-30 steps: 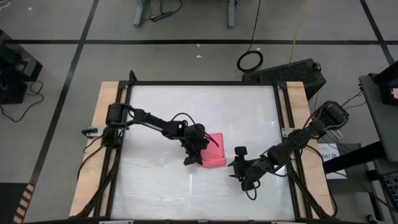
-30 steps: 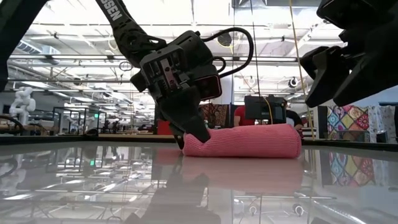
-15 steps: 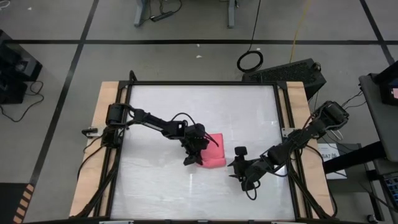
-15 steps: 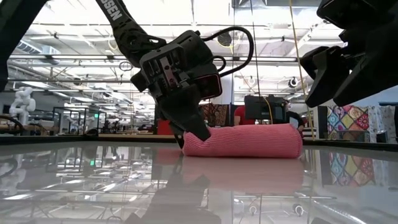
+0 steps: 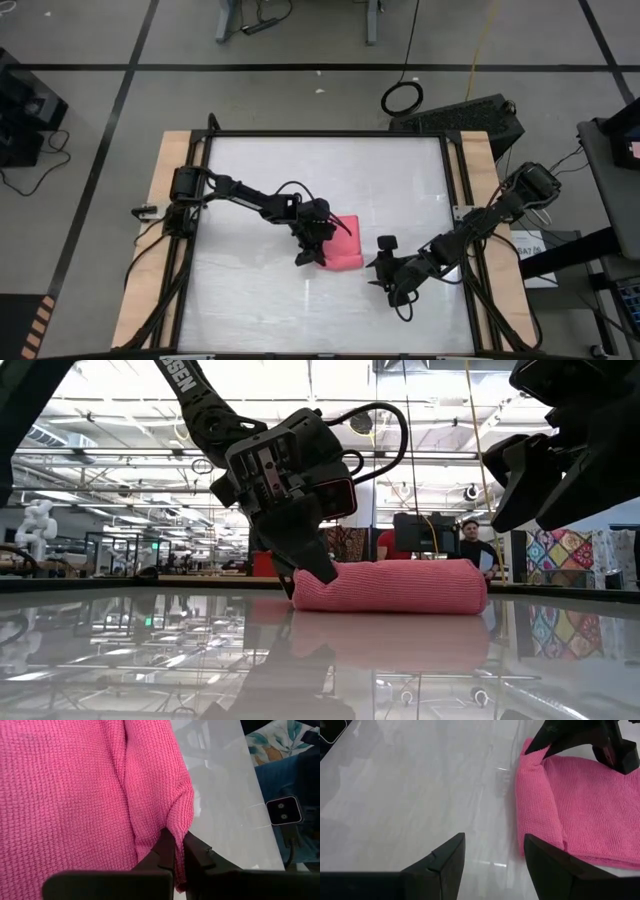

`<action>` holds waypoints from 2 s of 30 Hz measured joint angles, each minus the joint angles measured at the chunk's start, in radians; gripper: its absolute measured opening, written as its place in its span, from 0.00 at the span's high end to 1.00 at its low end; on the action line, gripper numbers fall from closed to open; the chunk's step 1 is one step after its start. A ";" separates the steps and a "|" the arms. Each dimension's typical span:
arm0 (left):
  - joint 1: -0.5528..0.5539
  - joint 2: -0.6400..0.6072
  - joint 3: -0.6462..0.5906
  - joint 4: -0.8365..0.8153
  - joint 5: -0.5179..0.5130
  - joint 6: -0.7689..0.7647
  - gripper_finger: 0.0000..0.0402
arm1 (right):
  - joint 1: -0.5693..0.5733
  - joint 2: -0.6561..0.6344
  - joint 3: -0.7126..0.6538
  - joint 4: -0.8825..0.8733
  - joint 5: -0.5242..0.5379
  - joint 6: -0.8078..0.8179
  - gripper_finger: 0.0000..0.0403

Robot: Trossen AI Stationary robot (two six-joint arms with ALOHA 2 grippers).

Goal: Roll towel
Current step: Fold the pink towel

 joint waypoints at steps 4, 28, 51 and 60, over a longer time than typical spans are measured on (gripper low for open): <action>0.000 0.000 0.000 0.000 0.004 -0.001 0.97 | 0.000 0.000 0.000 0.000 0.000 0.000 0.52; 0.007 -0.001 0.001 -0.001 0.038 -0.028 0.97 | 0.000 0.000 0.000 0.000 0.000 0.000 0.52; 0.014 -0.001 0.001 -0.001 0.067 -0.051 0.97 | 0.000 0.000 0.000 0.000 0.000 0.000 0.52; 0.021 -0.001 0.001 -0.001 0.069 -0.052 0.97 | 0.000 0.000 -0.001 0.000 0.000 0.000 0.52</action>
